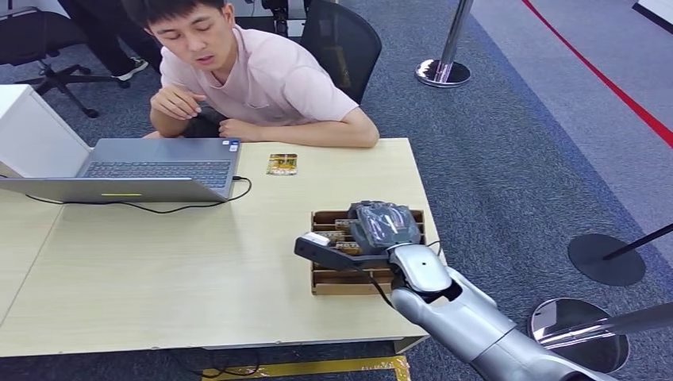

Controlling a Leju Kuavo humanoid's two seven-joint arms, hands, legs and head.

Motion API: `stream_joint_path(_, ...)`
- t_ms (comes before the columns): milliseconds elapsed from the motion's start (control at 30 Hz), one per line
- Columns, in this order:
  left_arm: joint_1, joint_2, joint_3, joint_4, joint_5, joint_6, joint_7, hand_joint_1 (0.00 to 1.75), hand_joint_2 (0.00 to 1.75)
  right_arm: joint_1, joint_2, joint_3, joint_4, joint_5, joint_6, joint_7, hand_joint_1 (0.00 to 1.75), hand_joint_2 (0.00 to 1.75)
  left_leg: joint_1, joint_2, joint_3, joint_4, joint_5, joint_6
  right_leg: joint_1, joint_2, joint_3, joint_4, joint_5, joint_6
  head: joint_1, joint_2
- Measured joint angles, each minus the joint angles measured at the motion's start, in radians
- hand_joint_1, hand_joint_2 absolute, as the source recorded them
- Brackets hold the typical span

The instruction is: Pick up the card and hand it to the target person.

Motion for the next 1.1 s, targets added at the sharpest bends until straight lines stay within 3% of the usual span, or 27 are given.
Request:
stream_joint_path(333,0.000,0.000,0.000,0.002,0.000,0.006,-0.028,0.00,0.00,0.003,0.001,0.001,0.001,-0.009,0.012,-0.009,1.12,1.75,0.000,0.000,0.000,0.000,0.000,0.000,0.000,0.000,0.000,0.000,0.000,0.000,0.000,0.000)
stream_joint_path(667,0.000,0.000,0.000,0.002,0.000,0.008,-0.028,0.00,0.00,-0.004,0.002,0.003,0.001,-0.042,0.015,-0.019,1.24,1.75,0.000,0.000,0.000,0.000,0.000,0.000,0.000,0.000,0.000,0.000,0.000,0.000,0.000,0.000)
stream_joint_path(733,0.000,0.000,0.000,0.002,0.000,0.008,-0.029,0.00,0.00,-0.005,0.002,0.004,0.001,-0.044,0.017,-0.019,1.39,1.75,0.000,0.000,0.000,0.000,0.000,0.000,0.000,0.000,0.000,0.000,0.000,0.000,0.000,0.000)
stream_joint_path(800,0.000,0.000,0.000,0.002,-0.002,0.007,-0.036,0.00,0.87,-0.005,0.003,0.005,0.000,-0.045,0.019,-0.019,1.58,1.75,0.000,0.000,0.000,0.000,0.000,0.000,0.000,0.000,0.000,0.000,0.000,0.000,0.000,0.000)
stream_joint_path(867,0.000,0.000,0.000,0.002,-0.004,0.006,-0.045,0.00,1.75,-0.005,0.004,0.006,0.000,-0.046,0.020,-0.018,1.64,1.75,0.000,0.000,0.000,0.000,0.000,0.000,0.000,0.000,0.000,0.000,0.000,0.000,0.000,0.000)
stream_joint_path(1100,0.000,0.000,0.000,0.002,-0.006,0.007,-0.067,0.00,1.75,-0.004,0.004,0.012,-0.003,-0.047,0.023,-0.015,1.59,1.75,0.000,0.000,0.000,0.000,0.000,0.000,0.000,0.000,0.000,0.000,0.000,0.000,0.000,0.000)
